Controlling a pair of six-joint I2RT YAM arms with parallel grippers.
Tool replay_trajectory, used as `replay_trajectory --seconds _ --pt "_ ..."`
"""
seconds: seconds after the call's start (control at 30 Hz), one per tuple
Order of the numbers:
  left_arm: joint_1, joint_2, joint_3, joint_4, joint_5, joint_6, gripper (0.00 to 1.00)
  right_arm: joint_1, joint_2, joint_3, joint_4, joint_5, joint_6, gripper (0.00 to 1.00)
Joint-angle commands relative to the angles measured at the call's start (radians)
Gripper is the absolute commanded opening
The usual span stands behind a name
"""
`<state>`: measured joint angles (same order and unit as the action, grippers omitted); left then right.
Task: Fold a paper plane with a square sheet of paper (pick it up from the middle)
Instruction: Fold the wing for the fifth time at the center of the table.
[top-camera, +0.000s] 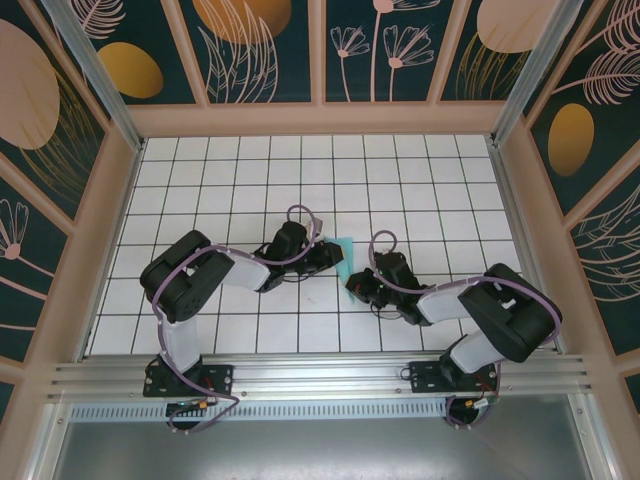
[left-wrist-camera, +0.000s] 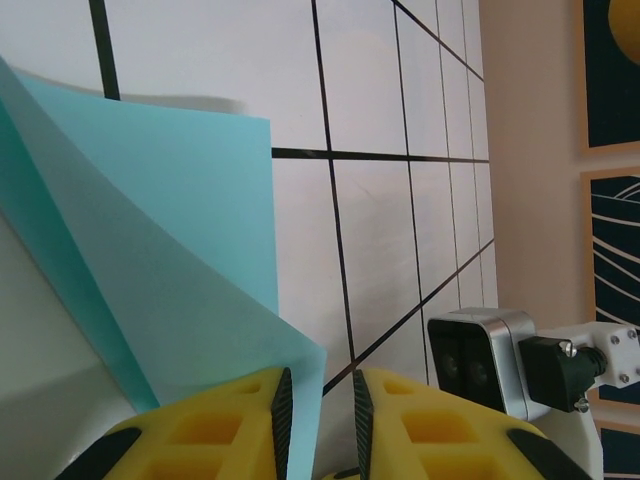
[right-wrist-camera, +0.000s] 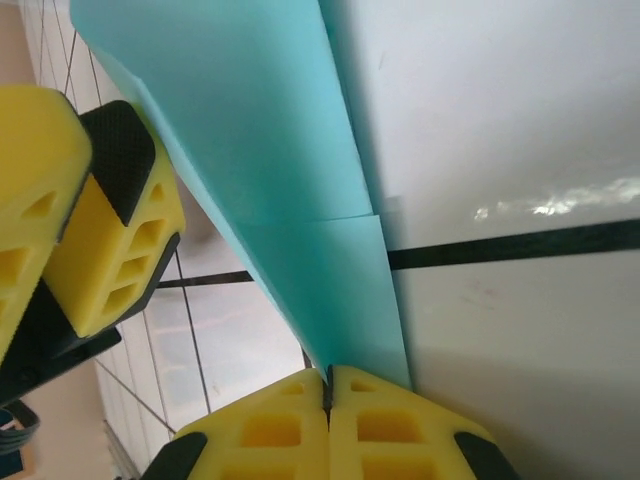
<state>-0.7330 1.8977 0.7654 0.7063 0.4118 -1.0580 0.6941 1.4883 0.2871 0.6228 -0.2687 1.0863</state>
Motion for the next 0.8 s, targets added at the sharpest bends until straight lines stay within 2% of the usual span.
replay_trajectory --seconds 0.0,0.2,0.4,0.77 --pt "0.004 -0.006 0.020 0.018 0.015 0.028 0.27 0.005 -0.016 -0.008 0.001 0.032 0.011 0.00" --pt "0.003 -0.099 -0.023 0.002 -0.055 0.029 0.31 -0.014 -0.032 -0.080 0.163 -0.013 0.073 0.00" --pt "0.003 -0.172 -0.096 0.040 -0.119 0.000 0.33 -0.045 -0.017 -0.130 0.335 -0.119 0.123 0.00" --pt "0.003 -0.225 -0.150 0.038 -0.145 -0.010 0.32 -0.021 0.116 -0.054 0.374 -0.242 0.074 0.00"
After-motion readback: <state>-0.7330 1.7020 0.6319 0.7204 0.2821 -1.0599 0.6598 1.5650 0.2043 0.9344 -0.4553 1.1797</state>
